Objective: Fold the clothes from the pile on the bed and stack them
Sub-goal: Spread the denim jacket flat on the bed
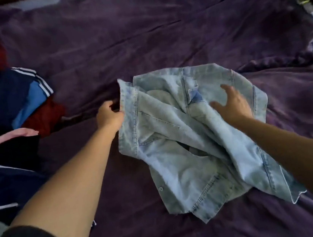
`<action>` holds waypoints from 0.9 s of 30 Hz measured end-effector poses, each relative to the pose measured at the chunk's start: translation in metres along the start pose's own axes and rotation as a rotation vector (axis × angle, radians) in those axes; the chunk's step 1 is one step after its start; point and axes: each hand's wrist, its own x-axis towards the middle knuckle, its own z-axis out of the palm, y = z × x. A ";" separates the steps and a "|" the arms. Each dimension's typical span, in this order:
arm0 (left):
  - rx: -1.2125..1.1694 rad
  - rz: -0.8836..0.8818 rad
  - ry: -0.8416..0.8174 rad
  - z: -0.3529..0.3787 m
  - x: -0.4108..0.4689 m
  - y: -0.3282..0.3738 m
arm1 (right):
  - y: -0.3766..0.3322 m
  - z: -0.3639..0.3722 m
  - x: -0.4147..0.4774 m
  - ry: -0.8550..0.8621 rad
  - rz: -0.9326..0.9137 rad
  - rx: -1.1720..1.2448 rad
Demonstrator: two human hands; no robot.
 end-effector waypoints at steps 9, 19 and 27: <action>0.127 -0.086 -0.206 0.072 -0.045 -0.115 | 0.129 0.074 -0.131 -0.123 0.370 -0.545; 0.775 0.166 -0.099 -0.013 -0.078 -0.164 | 0.146 0.001 -0.098 0.195 0.366 -0.348; 1.082 -0.065 -0.254 -0.030 -0.128 -0.193 | 0.150 0.056 -0.176 -0.346 0.303 -0.519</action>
